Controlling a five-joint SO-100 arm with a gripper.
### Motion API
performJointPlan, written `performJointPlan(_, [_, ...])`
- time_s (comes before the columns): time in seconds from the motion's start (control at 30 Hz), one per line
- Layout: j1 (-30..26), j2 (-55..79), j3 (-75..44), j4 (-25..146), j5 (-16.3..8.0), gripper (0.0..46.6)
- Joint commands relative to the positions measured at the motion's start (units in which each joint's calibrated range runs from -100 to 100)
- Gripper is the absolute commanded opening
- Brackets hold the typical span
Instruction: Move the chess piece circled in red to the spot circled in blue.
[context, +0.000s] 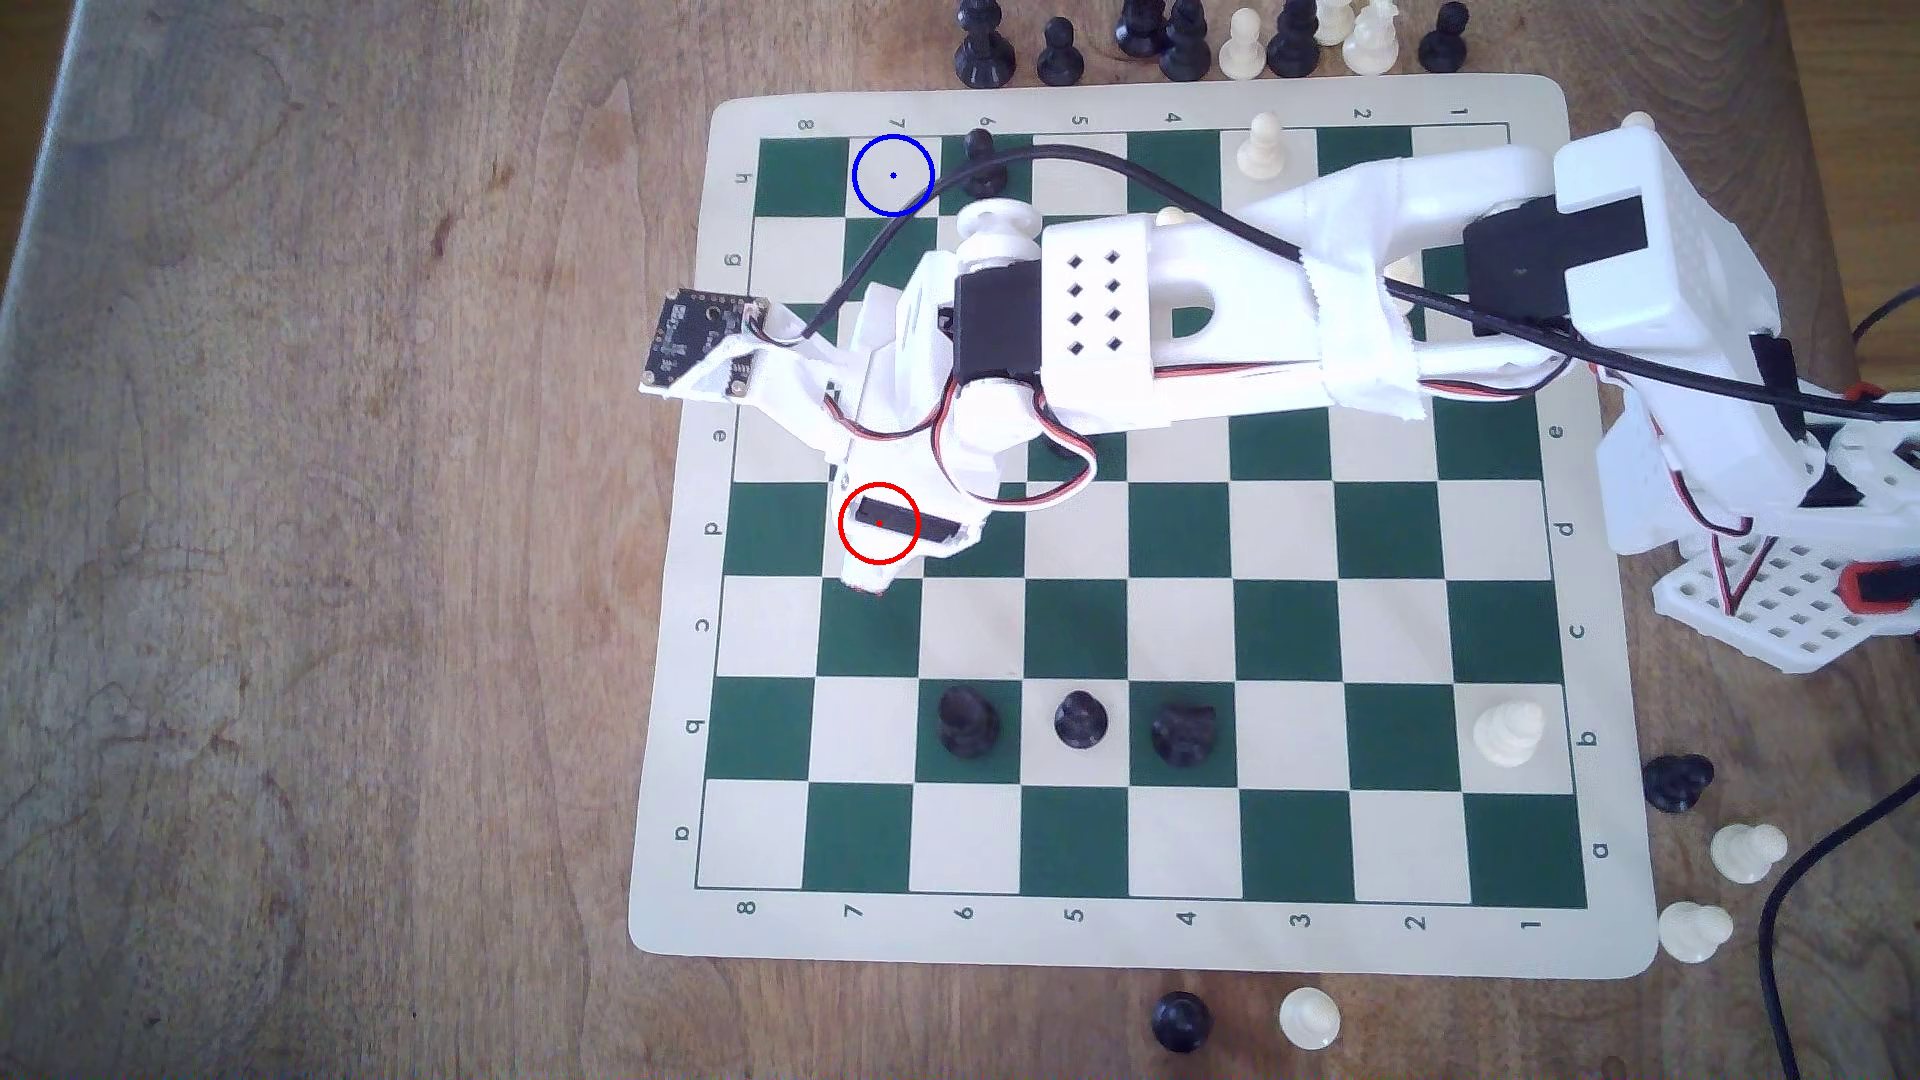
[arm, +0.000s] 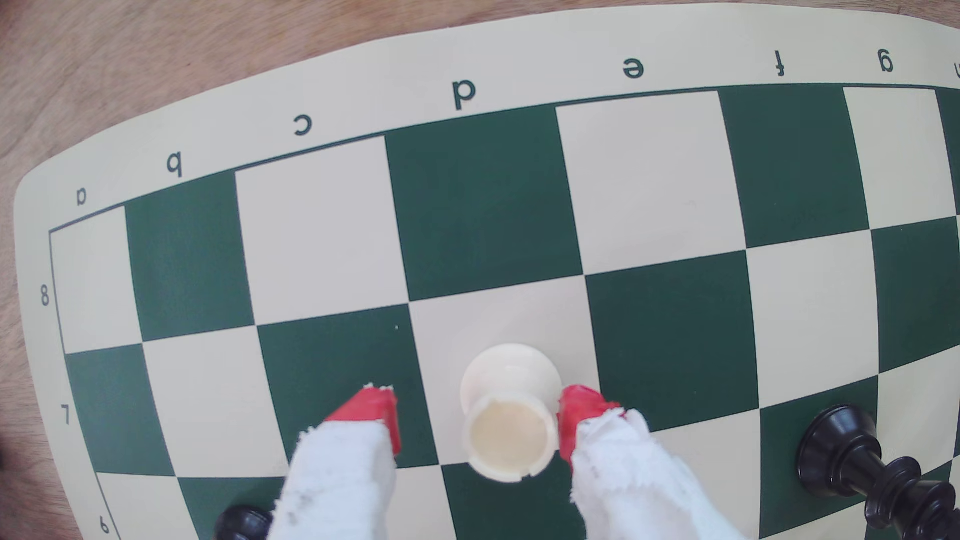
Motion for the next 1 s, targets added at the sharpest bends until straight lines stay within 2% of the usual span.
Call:
performJointPlan(0.0, [-0.6,-2.8,-6.3,1.2,0.3,12.9])
performJointPlan(0.1, [-0.9,-2.5,-7.1,2.1,0.4,8.8])
performJointPlan(0.23, [-1.1,-2.3,-7.2,2.3,0.4,7.1])
performJointPlan(0.37, [-1.2,-2.3,-8.0,2.3,0.1,7.7])
performJointPlan(0.53, [-1.2,-2.2,-8.6,2.4,0.1,11.4])
performJointPlan(0.73, [-1.1,-2.2,-9.0,2.1,0.1,11.0])
performJointPlan(0.87, [-1.3,-2.0,-9.0,2.2,0.1,7.8])
performJointPlan(0.93, [-1.4,-1.9,-9.0,2.2,0.2,1.6])
performJointPlan(0.97, [-1.5,-1.9,-9.0,2.2,0.2,0.3])
